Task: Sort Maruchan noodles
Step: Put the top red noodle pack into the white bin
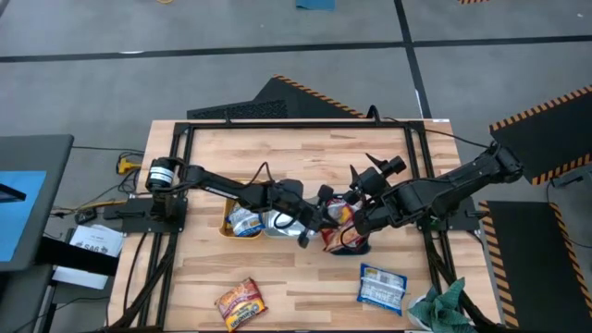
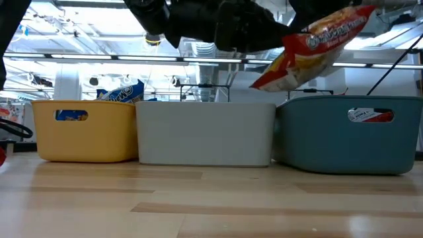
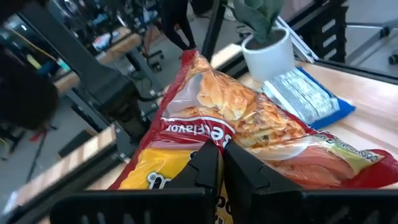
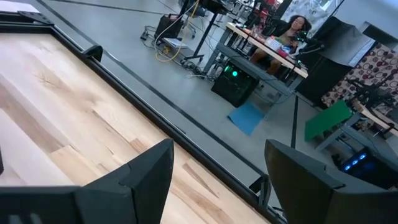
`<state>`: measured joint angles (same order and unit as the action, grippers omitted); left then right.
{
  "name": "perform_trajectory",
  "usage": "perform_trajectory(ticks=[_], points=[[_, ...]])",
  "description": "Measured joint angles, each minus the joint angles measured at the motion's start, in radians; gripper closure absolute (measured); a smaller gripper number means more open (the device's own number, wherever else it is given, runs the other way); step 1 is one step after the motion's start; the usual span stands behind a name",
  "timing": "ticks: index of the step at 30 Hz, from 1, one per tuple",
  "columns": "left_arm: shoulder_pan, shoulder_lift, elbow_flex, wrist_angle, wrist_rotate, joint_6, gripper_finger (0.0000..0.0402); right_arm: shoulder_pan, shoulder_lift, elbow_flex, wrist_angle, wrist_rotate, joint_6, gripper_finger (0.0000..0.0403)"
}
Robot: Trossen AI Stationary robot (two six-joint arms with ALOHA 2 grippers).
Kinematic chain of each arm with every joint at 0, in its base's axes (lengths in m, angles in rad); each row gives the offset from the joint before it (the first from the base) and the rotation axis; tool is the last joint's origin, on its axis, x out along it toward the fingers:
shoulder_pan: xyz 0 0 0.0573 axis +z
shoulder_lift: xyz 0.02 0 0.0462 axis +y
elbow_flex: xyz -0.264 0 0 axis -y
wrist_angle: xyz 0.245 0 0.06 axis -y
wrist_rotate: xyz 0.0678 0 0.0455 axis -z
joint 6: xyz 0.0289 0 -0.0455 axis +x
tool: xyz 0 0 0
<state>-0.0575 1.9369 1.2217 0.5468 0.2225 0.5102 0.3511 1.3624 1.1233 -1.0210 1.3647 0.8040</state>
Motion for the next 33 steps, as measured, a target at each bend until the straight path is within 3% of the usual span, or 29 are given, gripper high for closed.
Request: perform_trajectory(ticks=[5,13,16,19,23,27,30,33], points=[[0.000,0.000,0.000,-0.003,0.001,0.056,0.0358,0.000,0.000,0.000,0.000,0.000,0.001,0.0127],[0.000,-0.001,0.000,-0.003,0.006,0.105,0.0258,0.000,0.000,0.000,0.000,0.000,0.002,0.0127],[-0.004,-0.020,0.000,-0.093,-0.009,0.099,0.0233,0.000,0.000,0.000,0.000,-0.005,0.003,0.0127],[-0.023,-0.094,0.000,-0.270,-0.097,0.108,0.0227,0.005,0.000,0.000,-0.016,-0.048,0.004,0.0127],[-0.046,-0.233,0.001,-0.571,-0.231,0.062,0.0229,0.010,0.000,-0.001,-0.064,-0.090,0.026,0.0127],[-0.040,-0.393,-0.002,-0.851,-0.184,-0.033,0.0259,0.015,0.000,-0.001,-0.078,-0.111,0.069,0.0127],[-0.033,-0.510,-0.091,-0.883,-0.086,-0.072,0.0316,0.015,0.000,-0.001,-0.063,-0.178,0.057,0.0127],[-0.036,-0.640,-0.263,-0.751,-0.057,-0.097,0.0384,0.015,0.000,-0.001,-0.027,-0.285,0.008,0.0132]])
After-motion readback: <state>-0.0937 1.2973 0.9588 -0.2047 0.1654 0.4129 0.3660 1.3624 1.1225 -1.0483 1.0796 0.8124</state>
